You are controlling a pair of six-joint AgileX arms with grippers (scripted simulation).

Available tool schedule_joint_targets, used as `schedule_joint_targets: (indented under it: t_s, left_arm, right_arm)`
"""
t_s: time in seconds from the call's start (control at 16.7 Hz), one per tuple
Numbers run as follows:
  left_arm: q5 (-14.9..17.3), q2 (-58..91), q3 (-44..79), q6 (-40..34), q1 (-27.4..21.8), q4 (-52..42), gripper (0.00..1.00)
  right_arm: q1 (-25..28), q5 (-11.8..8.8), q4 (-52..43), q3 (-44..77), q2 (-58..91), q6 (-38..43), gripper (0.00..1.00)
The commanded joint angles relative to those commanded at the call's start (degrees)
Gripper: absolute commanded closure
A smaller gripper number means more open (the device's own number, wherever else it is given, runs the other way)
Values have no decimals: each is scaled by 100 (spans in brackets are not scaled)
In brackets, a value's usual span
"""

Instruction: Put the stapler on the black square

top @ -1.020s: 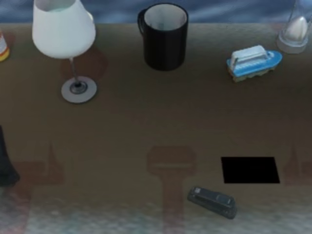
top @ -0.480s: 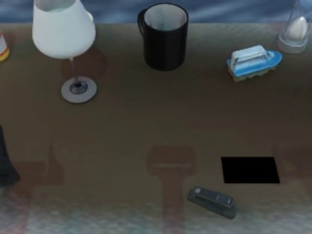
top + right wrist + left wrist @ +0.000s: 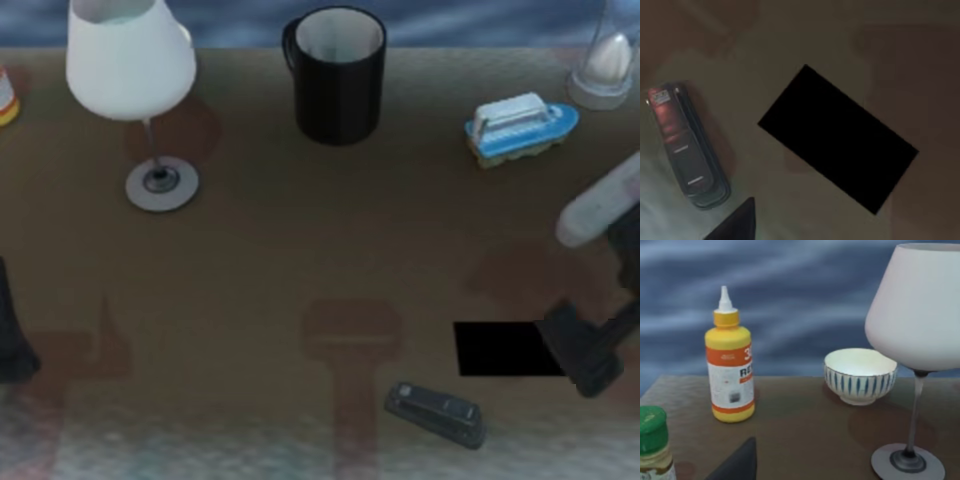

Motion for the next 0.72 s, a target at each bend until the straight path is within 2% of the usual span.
schedule_joint_targets:
  t_s: [0.36,0.72]
  left_arm:
    - [0,0,0,0,0,0,0]
    - [0,0,0,0,0,0,0]
  right_arm:
    - [1177,-13,-1703,2016,2707,-500,0]
    - [1706,-27,-2396,3012,3902,-721,0]
